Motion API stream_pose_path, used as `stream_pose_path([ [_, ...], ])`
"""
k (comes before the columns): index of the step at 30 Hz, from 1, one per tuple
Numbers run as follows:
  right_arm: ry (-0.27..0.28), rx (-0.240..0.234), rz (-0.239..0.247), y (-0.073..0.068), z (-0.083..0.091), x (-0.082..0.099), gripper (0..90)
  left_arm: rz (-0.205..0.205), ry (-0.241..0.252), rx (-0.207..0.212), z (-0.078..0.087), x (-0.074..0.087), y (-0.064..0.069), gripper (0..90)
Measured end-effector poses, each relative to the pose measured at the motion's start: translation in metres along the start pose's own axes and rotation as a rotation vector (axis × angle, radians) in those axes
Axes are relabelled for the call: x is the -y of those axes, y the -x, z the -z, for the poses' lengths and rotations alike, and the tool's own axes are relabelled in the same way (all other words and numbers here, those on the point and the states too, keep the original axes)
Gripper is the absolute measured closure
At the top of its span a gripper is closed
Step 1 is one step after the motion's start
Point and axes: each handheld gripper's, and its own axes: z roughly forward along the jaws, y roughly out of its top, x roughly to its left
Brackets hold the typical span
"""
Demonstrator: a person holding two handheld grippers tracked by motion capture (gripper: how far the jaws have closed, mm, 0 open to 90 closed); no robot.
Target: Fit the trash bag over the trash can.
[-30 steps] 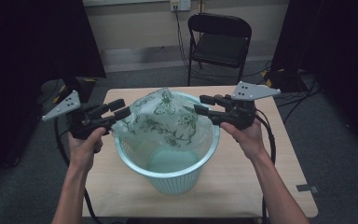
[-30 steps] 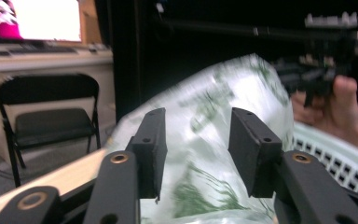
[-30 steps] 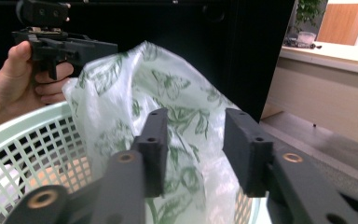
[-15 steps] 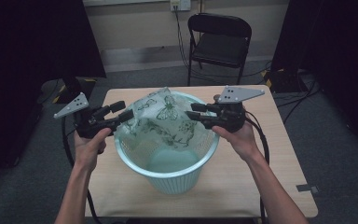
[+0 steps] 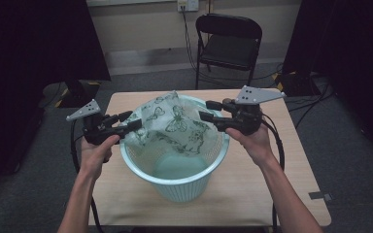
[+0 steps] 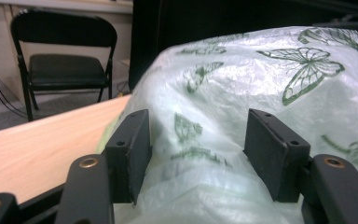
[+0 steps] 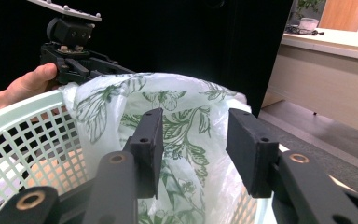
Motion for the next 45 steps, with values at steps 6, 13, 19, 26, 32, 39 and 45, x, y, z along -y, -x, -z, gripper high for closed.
stream_pose_path([
  [6, 0.006, -0.008, -0.003, -0.001, -0.003, 0.000, 56.6, 0.044, 0.088, -0.003, 0.011, -0.009, -0.008, 42.4],
  [13, 0.015, -0.006, 0.000, 0.000, -0.004, -0.003, 54.9, 0.093, 0.000, 0.044, -0.011, -0.010, -0.027, 47.8],
  [19, 0.025, -0.003, -0.011, 0.000, -0.005, -0.002, 54.4, 0.012, 0.005, 0.011, -0.008, -0.014, -0.019, 70.6],
  [26, 0.014, -0.002, 0.001, -0.002, -0.007, -0.004, 52.3, -0.015, 0.017, 0.026, 0.001, -0.020, -0.017, 90.0],
  [32, 0.011, -0.048, 0.005, -0.008, -0.008, -0.012, 44.2, -0.082, 0.076, 0.070, 0.006, -0.035, 0.012, 90.0],
  [39, -0.001, -0.057, 0.008, -0.013, -0.006, -0.009, 44.7, -0.152, 0.063, 0.152, 0.004, -0.032, 0.043, 90.0],
  [45, -0.001, -0.040, 0.004, -0.009, -0.001, -0.007, 44.7, -0.111, 0.059, 0.139, 0.005, -0.020, 0.034, 73.7],
])
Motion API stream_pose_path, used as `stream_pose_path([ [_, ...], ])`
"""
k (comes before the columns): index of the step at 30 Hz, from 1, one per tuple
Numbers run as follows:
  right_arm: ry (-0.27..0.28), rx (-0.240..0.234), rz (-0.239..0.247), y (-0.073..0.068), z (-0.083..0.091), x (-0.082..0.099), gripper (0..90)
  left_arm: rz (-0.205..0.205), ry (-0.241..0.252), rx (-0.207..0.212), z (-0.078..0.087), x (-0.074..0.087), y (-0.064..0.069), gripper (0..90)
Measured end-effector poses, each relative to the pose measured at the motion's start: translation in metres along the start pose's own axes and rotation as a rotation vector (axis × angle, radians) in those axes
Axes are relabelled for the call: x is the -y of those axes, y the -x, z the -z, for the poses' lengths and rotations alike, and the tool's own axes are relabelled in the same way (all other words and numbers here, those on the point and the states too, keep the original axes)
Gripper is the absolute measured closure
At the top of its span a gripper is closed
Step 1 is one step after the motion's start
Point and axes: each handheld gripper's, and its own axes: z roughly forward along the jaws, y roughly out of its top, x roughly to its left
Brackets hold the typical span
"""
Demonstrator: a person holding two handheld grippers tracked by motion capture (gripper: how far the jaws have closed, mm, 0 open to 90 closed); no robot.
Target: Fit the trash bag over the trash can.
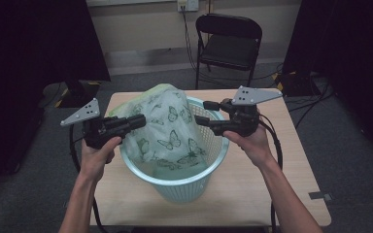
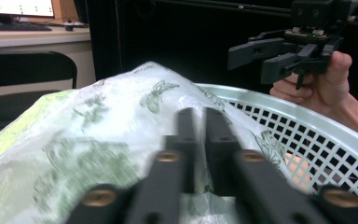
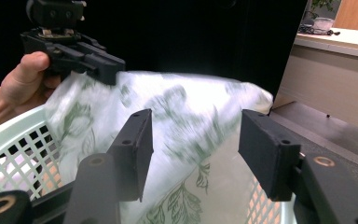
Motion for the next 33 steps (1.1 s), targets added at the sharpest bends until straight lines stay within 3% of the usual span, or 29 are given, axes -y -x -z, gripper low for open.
stream_pose_path([
  [2, -0.001, 0.001, -0.002, 0.001, -0.001, 0.000, 44.7, 0.013, 0.003, -0.010, 0.001, 0.000, -0.002, 63.7],
  [7, -0.004, 0.003, -0.010, 0.003, -0.004, 0.002, 44.7, 0.055, 0.055, -0.038, 0.014, -0.007, -0.024, 59.0],
  [8, -0.008, 0.004, -0.011, 0.003, -0.005, 0.003, 44.7, 0.097, 0.070, -0.068, 0.017, -0.007, -0.036, 58.3],
  [10, -0.008, 0.004, -0.009, 0.003, -0.006, 0.003, 44.7, 0.122, 0.070, -0.075, 0.017, -0.006, -0.044, 57.4],
  [12, -0.007, 0.005, -0.008, 0.003, -0.006, 0.003, 44.7, 0.160, 0.047, -0.087, 0.013, -0.002, -0.056, 50.0],
  [13, -0.006, 0.010, -0.009, 0.004, -0.005, 0.004, 44.7, 0.178, 0.025, -0.066, 0.005, 0.005, -0.061, 43.6],
  [15, -0.008, 0.014, -0.011, 0.005, -0.005, 0.004, 44.6, 0.183, 0.007, -0.066, 0.001, 0.008, -0.061, 37.2],
  [18, -0.004, 0.022, -0.011, 0.006, -0.004, 0.004, 44.4, 0.203, -0.047, -0.047, -0.010, 0.016, -0.064, 36.4],
  [20, -0.002, 0.024, -0.011, 0.006, -0.003, 0.004, 44.4, 0.204, -0.059, -0.043, -0.012, 0.016, -0.064, 37.7],
  [21, -0.003, 0.024, -0.011, 0.006, -0.003, 0.004, 44.4, 0.199, -0.063, -0.043, -0.012, 0.017, -0.064, 44.7],
  [23, 0.005, 0.037, -0.017, 0.007, -0.001, 0.004, 44.4, 0.197, -0.057, -0.050, -0.011, 0.016, -0.063, 68.0],
  [25, 0.012, 0.034, -0.025, 0.008, 0.000, 0.005, 44.4, 0.189, -0.041, -0.075, -0.008, 0.014, -0.062, 70.9],
  [26, 0.009, 0.033, -0.025, 0.008, 0.000, 0.005, 44.4, 0.178, -0.011, -0.103, -0.004, 0.012, -0.062, 80.0],
  [27, 0.007, 0.033, -0.026, 0.008, 0.000, 0.006, 44.4, 0.177, 0.001, -0.098, -0.002, 0.011, -0.062, 89.9],
  [31, 0.006, 0.035, -0.025, 0.009, -0.001, 0.005, 44.4, 0.135, -0.014, -0.100, -0.002, 0.008, -0.057, 90.0],
  [33, 0.005, 0.035, -0.025, 0.009, -0.001, 0.005, 44.4, 0.123, 0.002, -0.089, -0.002, 0.005, -0.051, 90.0],
])
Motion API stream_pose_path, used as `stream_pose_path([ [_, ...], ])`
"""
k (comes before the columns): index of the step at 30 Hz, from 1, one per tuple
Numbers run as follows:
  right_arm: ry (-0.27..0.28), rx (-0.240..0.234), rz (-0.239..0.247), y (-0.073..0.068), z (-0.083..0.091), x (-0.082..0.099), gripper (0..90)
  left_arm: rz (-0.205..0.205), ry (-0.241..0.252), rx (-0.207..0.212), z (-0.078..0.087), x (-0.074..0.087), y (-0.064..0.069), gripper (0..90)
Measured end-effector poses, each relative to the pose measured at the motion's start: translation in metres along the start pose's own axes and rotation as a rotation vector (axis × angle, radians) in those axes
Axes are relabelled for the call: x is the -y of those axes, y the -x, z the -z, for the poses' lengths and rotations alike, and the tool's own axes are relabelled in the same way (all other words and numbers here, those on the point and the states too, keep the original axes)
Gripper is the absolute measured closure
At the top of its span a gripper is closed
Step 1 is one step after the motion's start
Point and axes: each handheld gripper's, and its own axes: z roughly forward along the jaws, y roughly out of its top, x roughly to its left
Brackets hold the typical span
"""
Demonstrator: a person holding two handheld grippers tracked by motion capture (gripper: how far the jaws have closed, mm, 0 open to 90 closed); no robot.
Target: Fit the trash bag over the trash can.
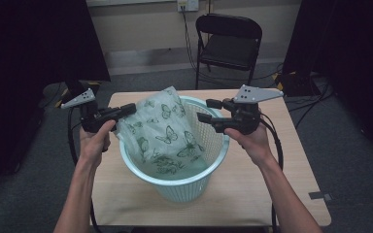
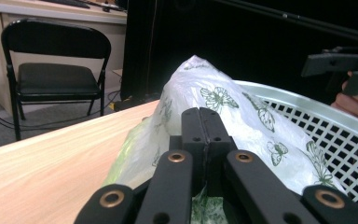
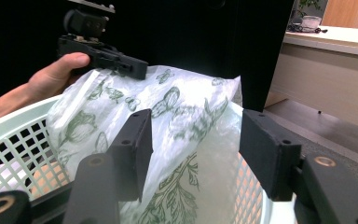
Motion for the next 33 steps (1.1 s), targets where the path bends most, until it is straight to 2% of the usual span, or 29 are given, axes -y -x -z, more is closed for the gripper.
stream_pose_path([
  [3, 0.001, -0.001, 0.000, 0.000, -0.001, -0.001, 44.3, -0.052, 0.029, 0.053, 0.002, -0.008, 0.018, 90.0],
  [4, 0.000, 0.000, 0.001, -0.001, -0.002, -0.002, 44.3, -0.068, 0.035, 0.088, 0.002, -0.011, 0.026, 90.0],
  [5, 0.001, -0.001, 0.004, -0.001, -0.002, -0.002, 44.3, -0.079, 0.036, 0.099, 0.003, -0.012, 0.032, 90.0],
  [6, 0.006, -0.003, 0.008, -0.003, -0.002, -0.002, 44.2, -0.119, 0.035, 0.127, 0.003, -0.012, 0.046, 90.0],
  [7, 0.006, -0.003, 0.008, -0.003, -0.002, -0.002, 44.2, -0.119, 0.035, 0.127, 0.003, -0.012, 0.046, 90.0],
  [10, 0.007, -0.010, 0.009, -0.004, -0.002, -0.002, 42.0, -0.167, 0.030, 0.118, 0.005, -0.008, 0.061, 90.0],
  [12, 0.013, -0.057, -0.007, -0.003, -0.004, -0.003, 40.5, -0.172, 0.042, 0.125, 0.005, -0.007, 0.063, 90.0],
  [14, 0.009, -0.075, -0.003, -0.003, -0.007, -0.006, 38.9, -0.171, 0.055, 0.144, 0.003, -0.007, 0.065, 90.0],
  [17, -0.026, -0.091, -0.007, -0.004, -0.013, -0.011, 38.0, -0.166, 0.077, 0.157, 0.001, -0.009, 0.065, 90.0],
  [19, -0.074, -0.070, -0.012, 0.001, -0.020, -0.008, 38.0, -0.169, 0.095, 0.170, 0.001, -0.013, 0.067, 90.0],
  [22, -0.070, -0.082, -0.037, 0.005, -0.022, -0.005, 39.4, -0.173, 0.095, 0.190, 0.001, -0.014, 0.068, 90.0],
  [23, -0.065, -0.102, -0.002, 0.003, -0.023, -0.005, 56.3, -0.175, 0.081, 0.185, 0.000, -0.014, 0.068, 90.0],
  [24, -0.065, -0.102, -0.002, 0.003, -0.023, -0.005, 56.3, -0.180, 0.071, 0.173, 0.000, -0.013, 0.068, 90.0],
  [25, -0.061, -0.114, 0.019, 0.001, -0.022, -0.005, 62.7, -0.174, 0.059, 0.172, -0.001, -0.013, 0.067, 90.0],
  [26, -0.051, -0.114, 0.050, -0.004, -0.021, -0.006, 83.7, -0.160, 0.063, 0.178, 0.000, -0.012, 0.065, 79.6],
  [27, -0.051, -0.114, 0.050, -0.004, -0.021, -0.006, 83.7, -0.143, 0.064, 0.167, 0.000, -0.011, 0.063, 79.6],
  [28, -0.048, -0.096, 0.061, -0.006, -0.018, -0.004, 90.0, -0.084, 0.079, 0.114, 0.004, -0.010, 0.053, 54.8],
  [29, -0.048, -0.096, 0.061, -0.006, -0.018, -0.004, 90.0, -0.084, 0.079, 0.114, 0.004, -0.010, 0.053, 51.4],
  [31, -0.060, -0.091, 0.074, -0.006, -0.012, -0.001, 90.0, -0.039, 0.094, 0.040, 0.007, -0.009, 0.036, 49.0],
  [32, -0.077, -0.089, 0.076, -0.005, -0.007, 0.003, 90.0, -0.025, 0.090, 0.019, 0.007, -0.009, 0.031, 39.6],
  [33, -0.077, -0.089, 0.076, -0.005, -0.007, 0.003, 90.0, -0.022, 0.063, -0.020, 0.005, -0.009, 0.024, 39.6],
])
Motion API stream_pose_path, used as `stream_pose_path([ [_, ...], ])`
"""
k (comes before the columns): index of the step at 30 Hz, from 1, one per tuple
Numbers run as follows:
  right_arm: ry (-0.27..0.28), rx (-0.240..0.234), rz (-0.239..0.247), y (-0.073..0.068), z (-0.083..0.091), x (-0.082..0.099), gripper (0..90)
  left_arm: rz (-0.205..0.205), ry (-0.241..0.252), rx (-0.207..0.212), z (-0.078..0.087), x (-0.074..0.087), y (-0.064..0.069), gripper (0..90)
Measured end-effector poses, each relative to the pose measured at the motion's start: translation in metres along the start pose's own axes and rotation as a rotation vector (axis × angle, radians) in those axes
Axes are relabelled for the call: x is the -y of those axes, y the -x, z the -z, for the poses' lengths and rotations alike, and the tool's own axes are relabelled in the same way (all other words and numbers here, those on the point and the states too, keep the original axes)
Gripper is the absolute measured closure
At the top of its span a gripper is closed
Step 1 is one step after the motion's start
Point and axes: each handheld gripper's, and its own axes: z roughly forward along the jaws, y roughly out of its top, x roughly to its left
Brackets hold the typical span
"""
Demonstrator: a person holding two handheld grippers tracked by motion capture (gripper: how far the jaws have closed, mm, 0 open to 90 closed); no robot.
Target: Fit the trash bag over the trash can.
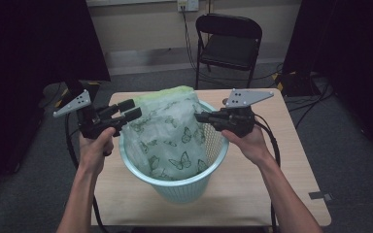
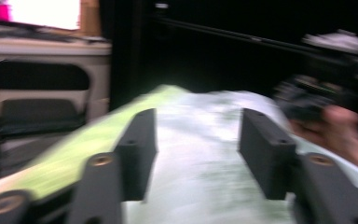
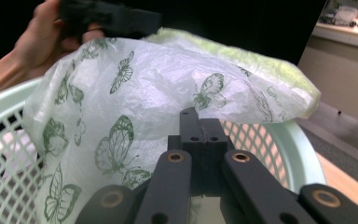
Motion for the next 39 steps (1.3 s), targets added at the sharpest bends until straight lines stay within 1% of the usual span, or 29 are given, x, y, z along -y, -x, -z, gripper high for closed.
stream_pose_path([
  [1, -0.007, 0.002, -0.002, 0.001, 0.002, 0.002, 90.0, 0.011, -0.013, -0.026, -0.003, 0.002, -0.006, 37.0],
  [2, -0.014, 0.006, -0.006, 0.002, 0.004, 0.004, 90.0, 0.006, -0.026, -0.039, -0.004, 0.003, -0.009, 34.4],
  [3, -0.018, 0.008, -0.010, 0.003, 0.005, 0.005, 90.0, 0.007, -0.046, -0.066, -0.007, 0.005, -0.012, 34.0],
  [4, -0.019, 0.012, -0.016, 0.004, 0.007, 0.006, 83.8, 0.018, -0.056, -0.070, -0.009, 0.008, -0.015, 31.2],
  [5, -0.019, 0.026, -0.022, 0.006, 0.009, 0.008, 74.0, 0.037, -0.068, -0.063, -0.011, 0.011, -0.019, 29.6],
  [6, -0.019, 0.026, -0.022, 0.006, 0.009, 0.008, 74.0, 0.068, -0.069, -0.050, -0.011, 0.012, -0.022, 29.6],
  [8, -0.016, 0.045, -0.031, 0.008, 0.011, 0.009, 64.5, 0.067, -0.063, -0.043, -0.010, 0.013, -0.023, 28.3],
  [10, -0.014, 0.053, -0.031, 0.008, 0.013, 0.009, 59.3, 0.067, -0.081, -0.051, -0.009, 0.014, -0.024, 30.5],
  [11, -0.009, 0.060, -0.034, 0.008, 0.014, 0.009, 57.0, 0.078, -0.091, -0.032, -0.010, 0.015, -0.026, 31.1],
  [12, 0.008, 0.080, -0.043, 0.009, 0.015, 0.007, 54.5, 0.116, -0.107, 0.028, -0.011, 0.017, -0.030, 32.9],
  [13, 0.008, 0.080, -0.043, 0.009, 0.015, 0.007, 54.5, 0.116, -0.107, 0.028, -0.011, 0.017, -0.030, 36.1],
  [14, 0.017, 0.086, -0.048, 0.009, 0.015, 0.006, 54.0, 0.104, -0.120, 0.029, -0.011, 0.018, -0.031, 36.1],
  [15, 0.025, 0.094, -0.050, 0.010, 0.015, 0.006, 52.8, 0.091, -0.124, 0.037, -0.011, 0.018, -0.032, 48.4],
  [16, 0.030, 0.099, -0.054, 0.010, 0.015, 0.005, 51.3, 0.084, -0.126, 0.032, -0.011, 0.019, -0.032, 57.1],
  [17, 0.039, 0.108, -0.061, 0.012, 0.014, 0.003, 49.9, 0.076, -0.117, 0.012, -0.010, 0.019, -0.031, 70.3],
  [19, 0.038, 0.113, -0.065, 0.015, 0.011, 0.001, 48.2, 0.043, -0.113, 0.003, -0.009, 0.018, -0.030, 72.7],
  [20, 0.040, 0.117, -0.069, 0.016, 0.009, 0.000, 47.2, 0.043, -0.113, 0.003, -0.009, 0.018, -0.030, 75.2],
  [21, 0.040, 0.117, -0.069, 0.016, 0.009, 0.000, 47.2, 0.030, -0.092, -0.012, -0.007, 0.017, -0.029, 75.2],
  [22, 0.039, 0.124, -0.073, 0.019, 0.005, -0.002, 45.1, 0.027, -0.071, -0.028, -0.004, 0.015, -0.029, 86.8],
  [23, 0.039, 0.124, -0.073, 0.019, 0.005, -0.002, 45.1, 0.041, -0.048, -0.016, -0.002, 0.014, -0.029, 86.8],
  [24, 0.041, 0.127, -0.078, 0.020, 0.003, -0.003, 44.2, 0.026, -0.025, -0.005, 0.000, 0.013, -0.026, 87.4],
  [25, 0.040, 0.134, -0.081, 0.022, 0.001, -0.005, 42.8, 0.012, -0.019, 0.002, 0.001, 0.012, -0.024, 87.9],
  [28, 0.044, 0.142, -0.076, 0.024, -0.005, -0.013, 38.3, -0.027, 0.024, 0.052, 0.003, 0.007, -0.011, 88.4],
  [32, 0.060, 0.148, -0.080, 0.026, -0.007, -0.020, 34.8, -0.071, 0.100, 0.115, 0.010, -0.010, 0.010, 88.5],
  [34, 0.068, 0.148, -0.084, 0.028, -0.007, -0.023, 33.6, -0.092, 0.123, 0.142, 0.014, -0.016, 0.017, 88.4],
  [36, 0.086, 0.133, -0.096, 0.030, -0.008, -0.025, 32.2, -0.101, 0.151, 0.172, 0.016, -0.020, 0.023, 88.5],
  [37, 0.111, 0.089, -0.102, 0.032, -0.010, -0.026, 33.3, -0.111, 0.165, 0.180, 0.017, -0.023, 0.027, 88.5],
  [38, 0.111, 0.089, -0.102, 0.032, -0.010, -0.026, 33.3, -0.111, 0.165, 0.180, 0.017, -0.023, 0.027, 88.5],
  [39, 0.113, 0.040, -0.114, 0.036, -0.014, -0.026, 36.4, -0.112, 0.166, 0.190, 0.016, -0.022, 0.029, 88.5],
])
